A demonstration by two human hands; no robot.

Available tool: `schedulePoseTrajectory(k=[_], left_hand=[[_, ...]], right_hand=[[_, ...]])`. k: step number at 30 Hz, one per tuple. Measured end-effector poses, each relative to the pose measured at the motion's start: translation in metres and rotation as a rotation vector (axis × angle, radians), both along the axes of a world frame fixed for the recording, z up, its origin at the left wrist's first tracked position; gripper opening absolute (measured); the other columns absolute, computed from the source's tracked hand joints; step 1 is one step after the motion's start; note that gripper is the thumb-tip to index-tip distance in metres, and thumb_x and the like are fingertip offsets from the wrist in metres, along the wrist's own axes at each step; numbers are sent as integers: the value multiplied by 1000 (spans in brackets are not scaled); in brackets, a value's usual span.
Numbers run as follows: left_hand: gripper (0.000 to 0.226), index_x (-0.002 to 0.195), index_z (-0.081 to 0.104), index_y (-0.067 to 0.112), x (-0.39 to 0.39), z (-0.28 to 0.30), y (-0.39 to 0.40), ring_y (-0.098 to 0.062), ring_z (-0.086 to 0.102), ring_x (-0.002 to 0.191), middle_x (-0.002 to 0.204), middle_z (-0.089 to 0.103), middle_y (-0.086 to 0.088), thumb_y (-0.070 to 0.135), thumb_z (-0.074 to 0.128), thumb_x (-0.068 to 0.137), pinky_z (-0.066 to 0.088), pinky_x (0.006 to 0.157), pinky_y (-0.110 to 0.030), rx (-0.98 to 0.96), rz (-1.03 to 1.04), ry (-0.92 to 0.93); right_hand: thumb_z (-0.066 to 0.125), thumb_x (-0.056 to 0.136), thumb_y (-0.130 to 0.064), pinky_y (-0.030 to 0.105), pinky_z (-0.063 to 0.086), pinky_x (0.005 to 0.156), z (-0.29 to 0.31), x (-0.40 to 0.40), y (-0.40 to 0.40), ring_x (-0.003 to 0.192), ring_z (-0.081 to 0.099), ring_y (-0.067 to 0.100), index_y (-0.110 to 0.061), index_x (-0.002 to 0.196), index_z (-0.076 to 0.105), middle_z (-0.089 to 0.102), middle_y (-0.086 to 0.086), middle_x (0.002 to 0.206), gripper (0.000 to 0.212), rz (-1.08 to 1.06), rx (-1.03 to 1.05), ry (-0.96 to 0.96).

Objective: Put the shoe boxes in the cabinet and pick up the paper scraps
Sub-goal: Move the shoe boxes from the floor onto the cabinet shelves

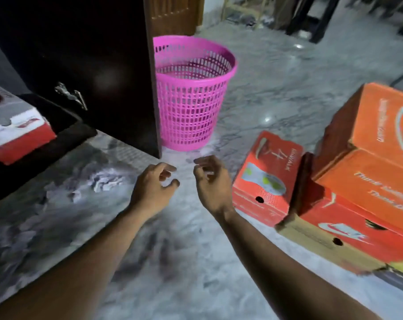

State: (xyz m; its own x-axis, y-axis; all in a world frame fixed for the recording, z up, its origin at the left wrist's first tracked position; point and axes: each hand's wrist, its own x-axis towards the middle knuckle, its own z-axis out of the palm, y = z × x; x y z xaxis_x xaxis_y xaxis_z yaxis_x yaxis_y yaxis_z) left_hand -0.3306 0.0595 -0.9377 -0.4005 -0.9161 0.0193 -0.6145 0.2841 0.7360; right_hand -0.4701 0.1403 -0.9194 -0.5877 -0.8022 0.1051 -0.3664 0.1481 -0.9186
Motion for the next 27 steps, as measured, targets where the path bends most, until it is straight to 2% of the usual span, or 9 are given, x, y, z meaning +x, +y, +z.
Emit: schedulePoseTrajectory(k=[2,6,7,10,14,18,21,23,27], left_hand=[[25,106,72,24,-32,-7,20,-14,67,86,102,70,0,18,78,82,56,88,-32,67,-71,29],[31,116,68,23,-90,-24,45,-17,68,96,114,69,-3,25,76,86,51,87,-26,230,-169,23],[35,121,67,20,-105,-27,49,-19,67,101,119,67,-5,26,74,88,48,86,-25,258,-194,21],[48,138,57,19,-144,-37,57,-21,63,116,136,60,-6,33,66,92,47,89,-27,346,-217,42],[61,145,49,30,-172,-50,56,-21,61,123,140,62,4,49,61,88,50,104,-37,526,-199,71],[50,127,55,36,-166,-59,55,-20,63,112,125,64,5,63,64,86,52,92,-35,567,-85,189],[40,105,56,37,-146,-60,52,-16,64,101,118,63,-1,69,65,83,49,74,-31,540,20,338],[40,98,58,40,-132,-57,49,-20,67,101,115,67,-1,72,69,77,56,78,-39,615,76,430],[27,109,59,32,-95,-47,50,-19,67,89,108,69,4,48,70,90,59,75,-40,705,163,545]], right_hand=[[56,87,-34,37,51,93,-4,-30,36,108,63,18,-24,109,70,68,0,111,27,-159,-17,80],[63,90,-24,2,27,94,-12,-68,90,121,49,17,-19,125,66,57,5,127,36,-423,64,152],[63,89,-26,3,27,97,-17,-78,100,122,47,18,-20,130,63,55,6,130,40,-464,113,152],[52,81,-55,37,38,109,-37,-103,115,127,46,33,-20,141,53,57,14,133,70,-512,259,77],[49,75,-67,47,38,113,-47,-114,110,137,45,43,-6,152,37,53,22,146,99,-470,361,-56],[64,91,-49,45,36,114,-56,-117,105,137,41,44,2,151,35,50,29,145,84,-547,441,-100],[52,83,-67,45,49,101,-66,-109,105,120,55,42,-9,132,59,66,21,122,77,-519,416,-69],[56,81,-72,47,55,94,-66,-100,108,108,65,36,-11,115,63,71,13,111,70,-528,365,-131],[75,84,-55,36,52,85,-59,-91,106,92,68,20,-15,109,55,70,6,100,51,-512,253,-297]])
